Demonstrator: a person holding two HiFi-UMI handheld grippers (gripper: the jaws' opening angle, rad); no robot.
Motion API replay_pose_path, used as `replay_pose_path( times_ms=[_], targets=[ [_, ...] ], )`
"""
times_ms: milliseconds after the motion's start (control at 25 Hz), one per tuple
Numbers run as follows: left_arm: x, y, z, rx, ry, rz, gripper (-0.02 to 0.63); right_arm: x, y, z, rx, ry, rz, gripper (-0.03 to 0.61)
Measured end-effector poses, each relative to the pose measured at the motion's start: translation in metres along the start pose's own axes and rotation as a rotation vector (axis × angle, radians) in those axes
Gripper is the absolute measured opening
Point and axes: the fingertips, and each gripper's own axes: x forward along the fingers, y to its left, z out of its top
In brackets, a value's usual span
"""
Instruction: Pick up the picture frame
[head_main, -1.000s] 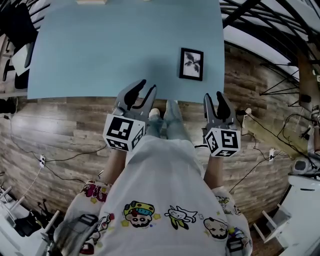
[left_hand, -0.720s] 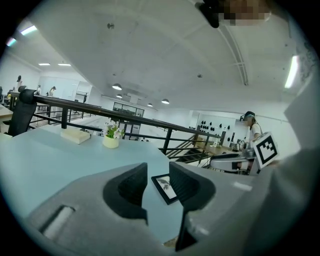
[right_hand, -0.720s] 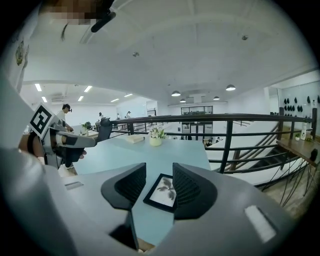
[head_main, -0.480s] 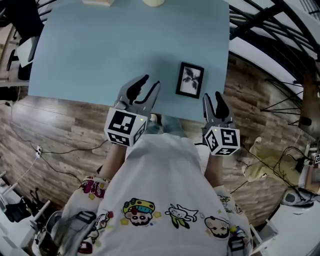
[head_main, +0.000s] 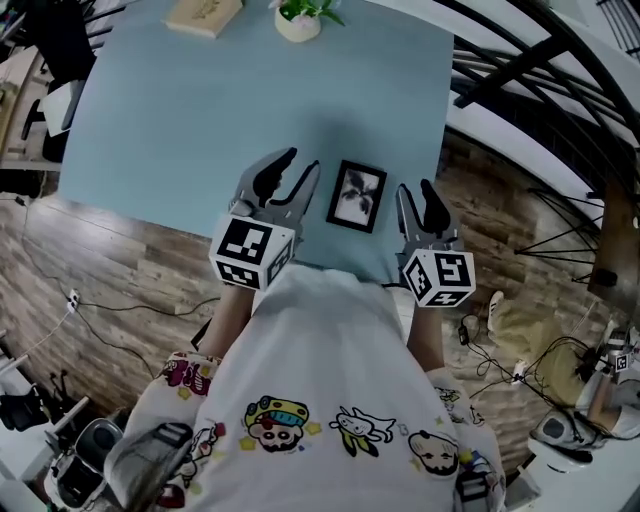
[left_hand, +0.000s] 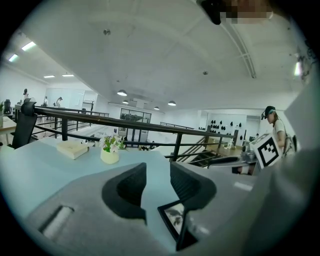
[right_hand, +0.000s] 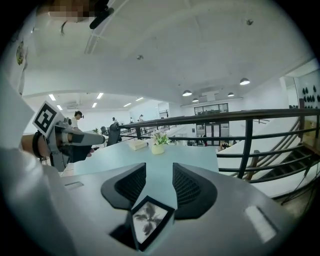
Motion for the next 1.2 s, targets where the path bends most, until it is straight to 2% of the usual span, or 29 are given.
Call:
replay_pose_path(
  times_ms=[320, 600, 960, 1200],
  targets=[
    [0.029, -0.001, 0.000, -0.027, 0.029, 0.012, 0.143, 0.017, -0.020, 0.002, 0.051, 0.018, 0.040, 0.164],
    [0.033, 0.002, -0.007, -0.043, 0.075, -0.018, 0.143, 0.021, -0.021, -0.001, 0.086, 0.036, 0.023, 0.164],
    [0.045, 0.006, -0.027, -0.060, 0.132, -0.054, 0.143, 0.034, -0.024, -0.024, 0.128, 0.086, 0.011, 0.164],
    [0.055, 0.009, -0.055, -0.085, 0.200, -0.079, 0.143, 0.042, -0.021, -0.046, 0.166, 0.129, 0.008, 0.164]
  ],
)
